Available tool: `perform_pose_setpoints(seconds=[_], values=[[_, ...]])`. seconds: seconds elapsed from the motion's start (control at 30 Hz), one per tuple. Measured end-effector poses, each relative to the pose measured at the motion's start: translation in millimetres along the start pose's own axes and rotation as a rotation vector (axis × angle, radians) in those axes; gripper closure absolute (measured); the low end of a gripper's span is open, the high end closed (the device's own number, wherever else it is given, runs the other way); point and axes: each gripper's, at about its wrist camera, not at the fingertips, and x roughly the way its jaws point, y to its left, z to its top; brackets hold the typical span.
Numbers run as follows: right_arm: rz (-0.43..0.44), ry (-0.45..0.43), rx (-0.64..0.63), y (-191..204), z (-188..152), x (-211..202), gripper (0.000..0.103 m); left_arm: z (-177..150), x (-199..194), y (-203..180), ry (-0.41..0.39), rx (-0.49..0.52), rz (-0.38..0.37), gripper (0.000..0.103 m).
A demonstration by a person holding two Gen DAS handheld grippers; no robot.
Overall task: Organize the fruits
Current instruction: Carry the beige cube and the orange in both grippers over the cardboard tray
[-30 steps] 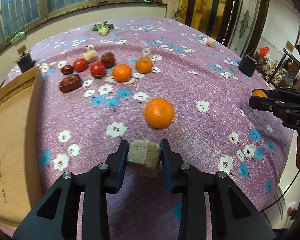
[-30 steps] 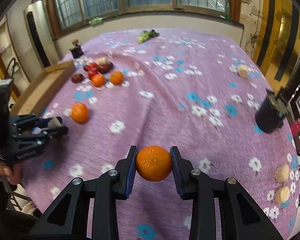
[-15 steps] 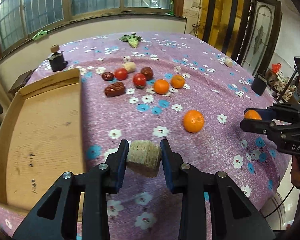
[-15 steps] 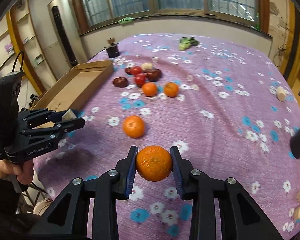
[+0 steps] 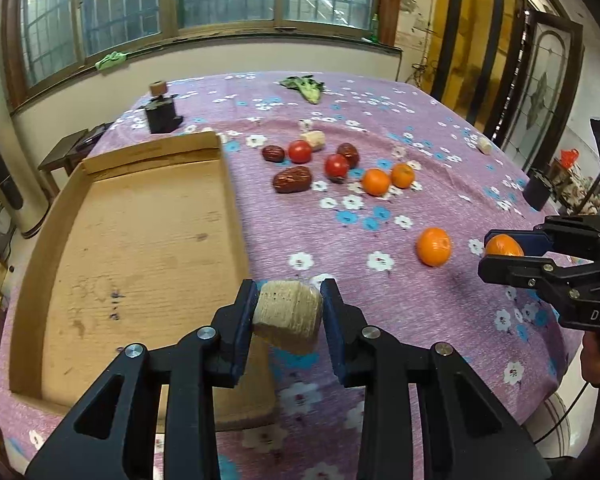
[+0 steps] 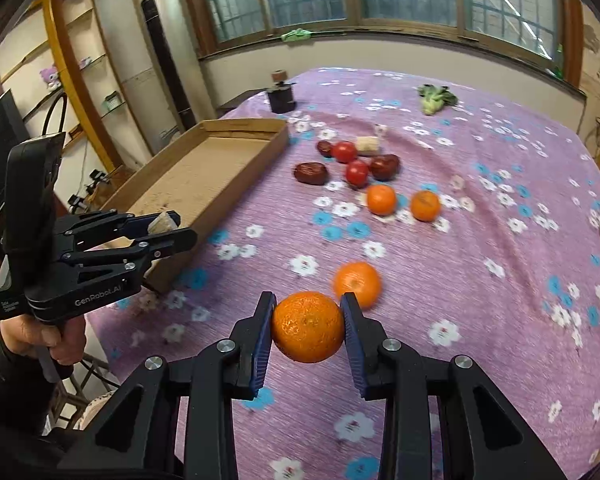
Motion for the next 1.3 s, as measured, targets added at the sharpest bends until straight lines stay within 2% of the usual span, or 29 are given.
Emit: perform_pose_setpoints(seconds=[0.33,0.5,0.67,0.93,1.27,1.3], values=[[0.119,0.007,-0.072,47,21,24,0.069,-8,-10,43,-0.010,-0.073,0.066,0.073],[0.206,0.007,-0.133,83,39,41,0.069,-11,-13,71,-0.013,-0.115,0.113,0.073],[0.288,0.044,-0.197,121,54,70,0.069,-15,-18,100,-0.006,-0.160,0.155,0.073],[0.313,0.130,-0.264,154,58,117,0.069,-24,-9,121,0.034,-0.185,0.176,0.073],[0.286,0.202,-0.314,160,61,154,0.066,-31,10,124,0.106,-0.179,0.185,0.073],[0.288,0.204,-0.316,161,59,154,0.063,-33,11,124,0.110,-0.178,0.194,0.073]])
